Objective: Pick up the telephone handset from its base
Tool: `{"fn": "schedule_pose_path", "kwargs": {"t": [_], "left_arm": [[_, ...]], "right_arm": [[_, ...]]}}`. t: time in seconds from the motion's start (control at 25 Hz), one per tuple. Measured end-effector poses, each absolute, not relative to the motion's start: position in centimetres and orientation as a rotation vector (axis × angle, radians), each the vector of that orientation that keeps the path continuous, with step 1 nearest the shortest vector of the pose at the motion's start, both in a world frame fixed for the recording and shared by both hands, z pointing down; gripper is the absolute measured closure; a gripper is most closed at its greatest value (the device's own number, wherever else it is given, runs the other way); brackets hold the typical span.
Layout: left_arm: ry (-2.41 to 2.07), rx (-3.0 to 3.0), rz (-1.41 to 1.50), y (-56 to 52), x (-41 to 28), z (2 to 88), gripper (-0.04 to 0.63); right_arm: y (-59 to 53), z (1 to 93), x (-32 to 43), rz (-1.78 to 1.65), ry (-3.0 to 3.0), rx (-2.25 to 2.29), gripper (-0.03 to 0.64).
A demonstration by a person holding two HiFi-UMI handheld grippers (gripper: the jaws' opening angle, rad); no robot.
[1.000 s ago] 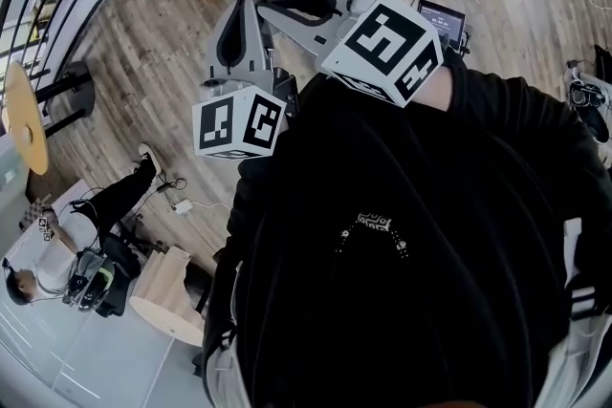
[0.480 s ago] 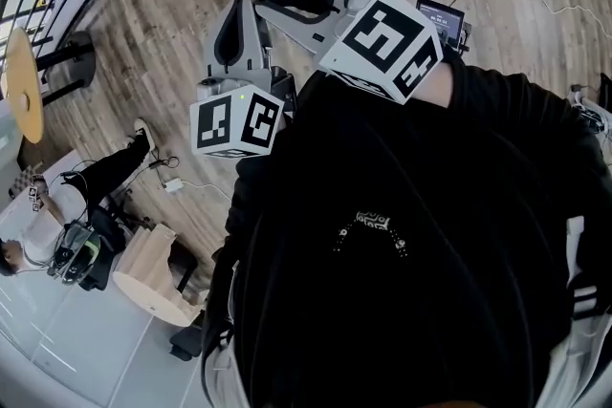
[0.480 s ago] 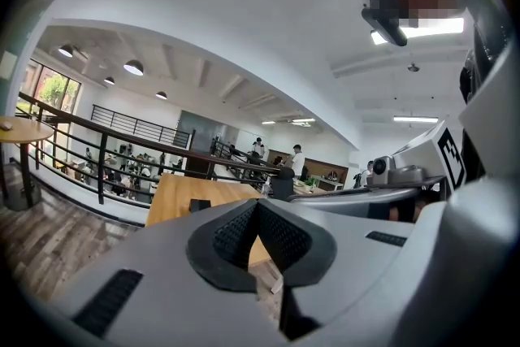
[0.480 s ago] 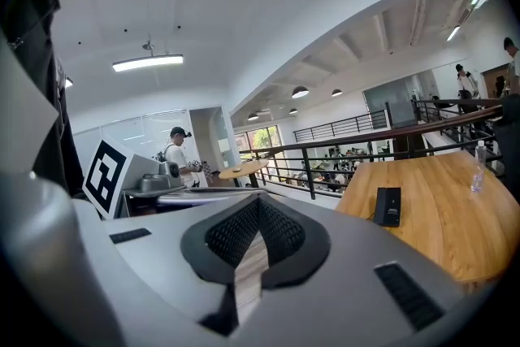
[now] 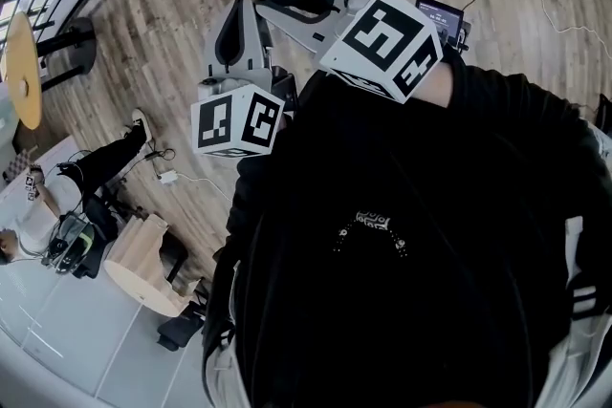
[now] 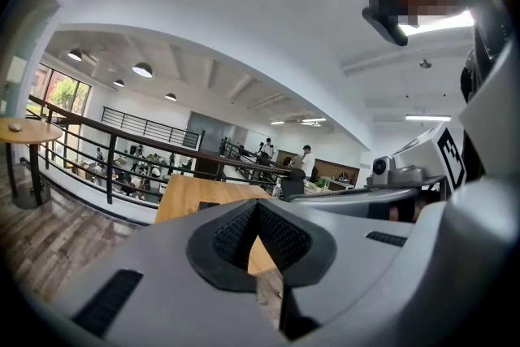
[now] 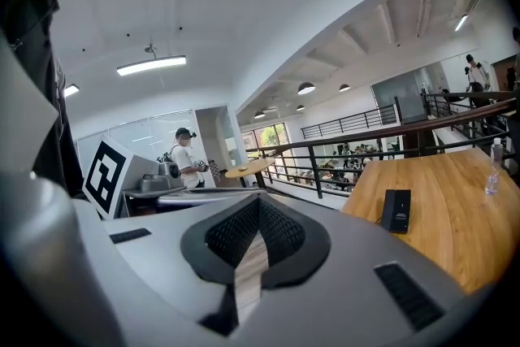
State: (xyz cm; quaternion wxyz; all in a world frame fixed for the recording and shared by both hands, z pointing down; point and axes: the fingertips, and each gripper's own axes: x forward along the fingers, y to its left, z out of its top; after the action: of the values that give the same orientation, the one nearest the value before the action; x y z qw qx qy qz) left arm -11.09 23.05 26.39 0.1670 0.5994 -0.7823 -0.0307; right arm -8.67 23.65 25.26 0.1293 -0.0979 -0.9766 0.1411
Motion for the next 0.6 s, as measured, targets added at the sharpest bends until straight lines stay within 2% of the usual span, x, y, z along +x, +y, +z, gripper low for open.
{"fn": "schedule_pose_path", "kwargs": {"t": [0.6], "left_arm": [[-2.310, 1.564, -0.073, 14.8, -15.9, 27.2, 0.592]], "right_arm": [[15.1, 26.1, -13.5, 0.451, -2.807, -0.441, 0.600]]}}
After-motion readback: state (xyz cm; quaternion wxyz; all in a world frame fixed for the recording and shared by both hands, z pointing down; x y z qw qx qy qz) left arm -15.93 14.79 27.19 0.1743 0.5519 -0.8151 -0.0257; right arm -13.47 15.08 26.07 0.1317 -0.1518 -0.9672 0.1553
